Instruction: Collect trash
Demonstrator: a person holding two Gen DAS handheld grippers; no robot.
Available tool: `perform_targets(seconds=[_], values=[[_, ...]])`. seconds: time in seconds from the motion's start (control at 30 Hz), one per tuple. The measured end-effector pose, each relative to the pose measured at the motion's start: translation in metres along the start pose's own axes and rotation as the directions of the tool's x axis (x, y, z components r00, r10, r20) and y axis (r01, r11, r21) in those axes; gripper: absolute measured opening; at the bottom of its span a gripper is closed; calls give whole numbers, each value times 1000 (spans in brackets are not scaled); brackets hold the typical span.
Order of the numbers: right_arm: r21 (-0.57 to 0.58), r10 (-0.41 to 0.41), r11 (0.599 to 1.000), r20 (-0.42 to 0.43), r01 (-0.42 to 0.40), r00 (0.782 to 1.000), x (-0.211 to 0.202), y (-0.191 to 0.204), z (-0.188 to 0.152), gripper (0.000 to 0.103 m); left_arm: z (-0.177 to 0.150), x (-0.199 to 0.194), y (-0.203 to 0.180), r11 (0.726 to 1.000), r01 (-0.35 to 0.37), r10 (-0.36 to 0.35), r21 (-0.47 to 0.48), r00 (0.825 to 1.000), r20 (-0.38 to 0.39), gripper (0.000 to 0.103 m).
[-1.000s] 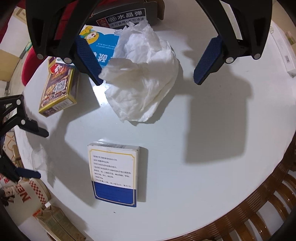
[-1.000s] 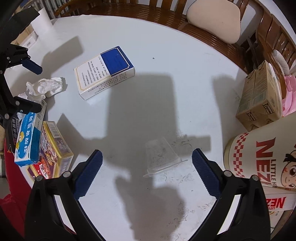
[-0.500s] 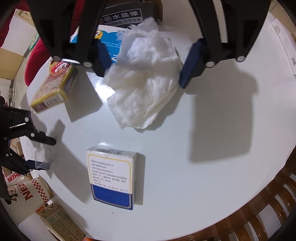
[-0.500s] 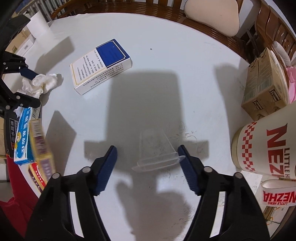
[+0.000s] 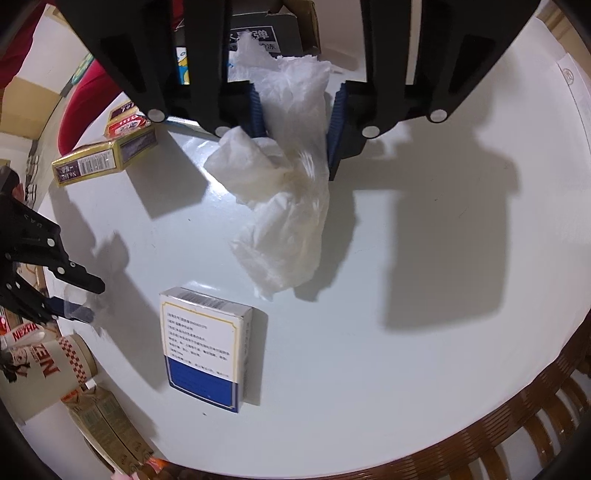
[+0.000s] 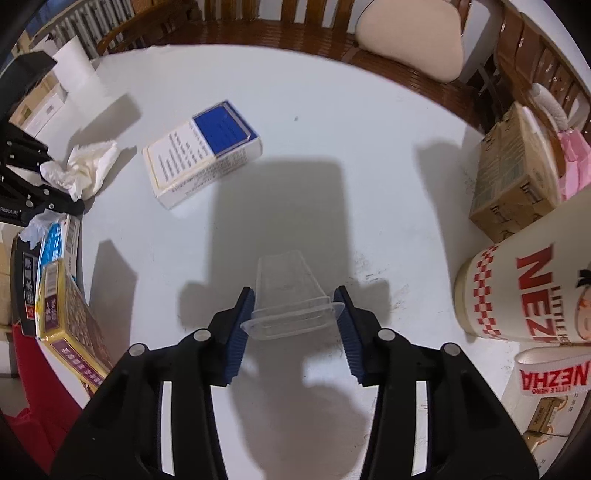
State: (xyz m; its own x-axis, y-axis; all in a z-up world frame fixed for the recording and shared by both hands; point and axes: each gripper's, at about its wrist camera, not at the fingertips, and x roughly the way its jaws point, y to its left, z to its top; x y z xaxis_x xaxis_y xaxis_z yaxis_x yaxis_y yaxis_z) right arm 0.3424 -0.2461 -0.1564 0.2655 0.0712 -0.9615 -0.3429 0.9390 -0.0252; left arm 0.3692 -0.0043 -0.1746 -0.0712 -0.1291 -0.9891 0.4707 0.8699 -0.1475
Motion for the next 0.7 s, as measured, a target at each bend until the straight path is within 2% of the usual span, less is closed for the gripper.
perform_targets(seconds=[0.13, 0.37, 0.5, 0.57, 0.7], values=[[3, -20, 1000, 13, 20, 1000, -6, 0, -3, 44, -6, -2, 10, 1000, 0, 0, -19, 1000, 12, 21], [21, -47, 999, 55, 46, 997, -20, -1, -3, 44, -11, -15, 18, 999, -13, 15, -48, 999, 47, 20], [30, -63, 998, 75, 61, 995, -31, 4, 0, 44, -12, -27, 14, 999, -21, 25, -49, 997, 72, 20], [29, -75, 997, 89, 73, 993, -41, 7, 0, 44, -14, -31, -7, 998, -32, 36, -45, 996, 87, 20], [28, -81, 997, 127, 78, 989, -66, 19, -2, 44, -23, -60, -12, 998, -39, 44, -40, 992, 119, 20]])
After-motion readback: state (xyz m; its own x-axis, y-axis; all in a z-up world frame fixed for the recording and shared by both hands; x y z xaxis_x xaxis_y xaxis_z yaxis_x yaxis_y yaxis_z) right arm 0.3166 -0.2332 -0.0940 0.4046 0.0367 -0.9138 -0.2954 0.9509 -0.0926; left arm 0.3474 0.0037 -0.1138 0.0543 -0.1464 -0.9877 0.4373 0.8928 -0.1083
